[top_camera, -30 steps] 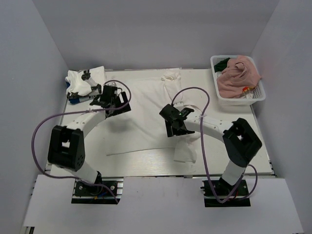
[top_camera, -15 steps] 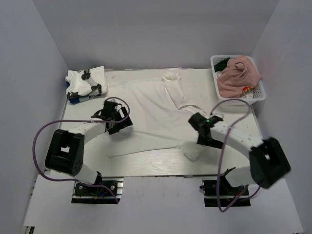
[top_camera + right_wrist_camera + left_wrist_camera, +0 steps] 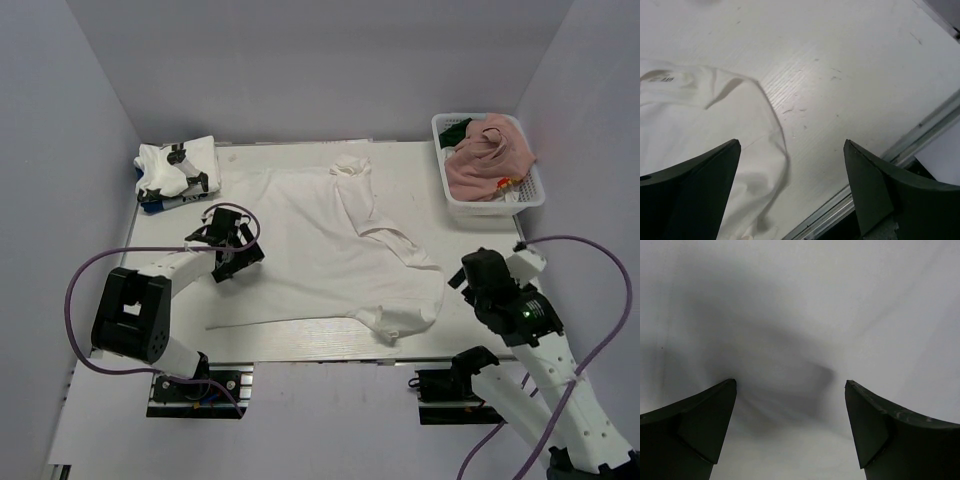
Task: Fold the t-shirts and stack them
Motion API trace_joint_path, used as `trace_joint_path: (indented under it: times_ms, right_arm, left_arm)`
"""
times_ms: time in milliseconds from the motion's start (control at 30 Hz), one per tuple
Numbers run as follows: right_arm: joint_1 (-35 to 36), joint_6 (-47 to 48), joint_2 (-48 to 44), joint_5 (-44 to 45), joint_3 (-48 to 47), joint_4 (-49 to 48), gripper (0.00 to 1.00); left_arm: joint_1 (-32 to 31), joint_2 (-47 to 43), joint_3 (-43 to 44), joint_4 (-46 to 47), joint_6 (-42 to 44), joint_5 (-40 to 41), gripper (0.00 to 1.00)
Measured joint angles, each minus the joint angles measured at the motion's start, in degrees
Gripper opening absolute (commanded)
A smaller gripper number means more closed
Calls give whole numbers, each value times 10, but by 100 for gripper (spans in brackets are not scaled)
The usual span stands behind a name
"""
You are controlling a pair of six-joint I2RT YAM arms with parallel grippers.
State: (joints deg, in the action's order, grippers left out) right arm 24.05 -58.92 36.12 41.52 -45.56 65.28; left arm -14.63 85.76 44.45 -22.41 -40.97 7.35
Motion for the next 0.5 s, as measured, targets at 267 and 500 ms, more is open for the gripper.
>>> trace_joint_path:
  times_ms: [267, 500]
  right_arm:
    - [32, 337, 263, -190, -21, -306, 90]
    - [110, 565, 589, -216, -195, -485, 90]
  left_arm:
    - [-3, -22, 8, -41, 34, 7, 100]
    - [-3, -24, 38, -24, 52, 11, 100]
